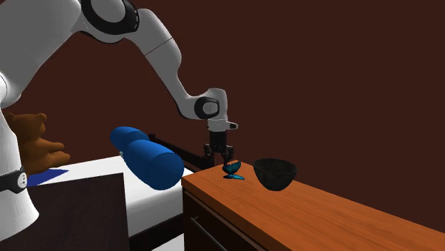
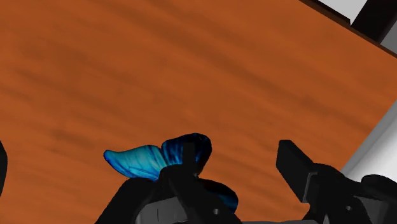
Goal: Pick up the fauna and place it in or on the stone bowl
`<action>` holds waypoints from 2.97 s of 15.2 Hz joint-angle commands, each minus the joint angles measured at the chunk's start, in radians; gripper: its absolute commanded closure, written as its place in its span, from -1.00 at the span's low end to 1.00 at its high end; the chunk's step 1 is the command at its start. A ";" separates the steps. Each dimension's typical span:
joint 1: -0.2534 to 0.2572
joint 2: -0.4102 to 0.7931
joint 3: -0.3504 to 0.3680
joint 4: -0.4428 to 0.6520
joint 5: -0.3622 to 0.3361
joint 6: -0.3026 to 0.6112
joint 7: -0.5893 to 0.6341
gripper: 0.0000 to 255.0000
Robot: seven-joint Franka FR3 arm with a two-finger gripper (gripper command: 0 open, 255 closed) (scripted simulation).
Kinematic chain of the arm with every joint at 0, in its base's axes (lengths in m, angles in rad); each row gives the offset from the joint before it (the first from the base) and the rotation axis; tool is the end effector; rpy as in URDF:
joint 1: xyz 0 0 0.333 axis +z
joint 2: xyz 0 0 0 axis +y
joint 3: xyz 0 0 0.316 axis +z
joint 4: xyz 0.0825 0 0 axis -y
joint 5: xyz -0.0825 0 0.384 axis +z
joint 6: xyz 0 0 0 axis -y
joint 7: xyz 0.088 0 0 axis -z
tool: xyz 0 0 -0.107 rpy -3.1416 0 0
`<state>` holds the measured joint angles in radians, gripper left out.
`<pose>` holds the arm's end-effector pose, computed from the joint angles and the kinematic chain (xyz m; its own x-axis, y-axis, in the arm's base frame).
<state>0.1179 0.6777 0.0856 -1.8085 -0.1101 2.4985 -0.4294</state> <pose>0.6386 0.1289 0.1688 0.7639 0.6452 0.0087 0.6450 -0.7639 0.0191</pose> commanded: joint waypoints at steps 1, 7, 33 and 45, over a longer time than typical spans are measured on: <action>0.000 0.000 0.000 0.000 0.000 0.000 0.000 1.00; 0.000 0.000 0.000 0.000 0.000 0.000 0.000 1.00; -0.287 0.302 0.274 0.310 -0.279 -0.024 -1.219 1.00; -0.295 0.269 0.284 0.294 -0.272 -0.041 -1.221 1.00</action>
<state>-0.1757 0.9544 0.3664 -1.5134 -0.3848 2.4649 -1.6494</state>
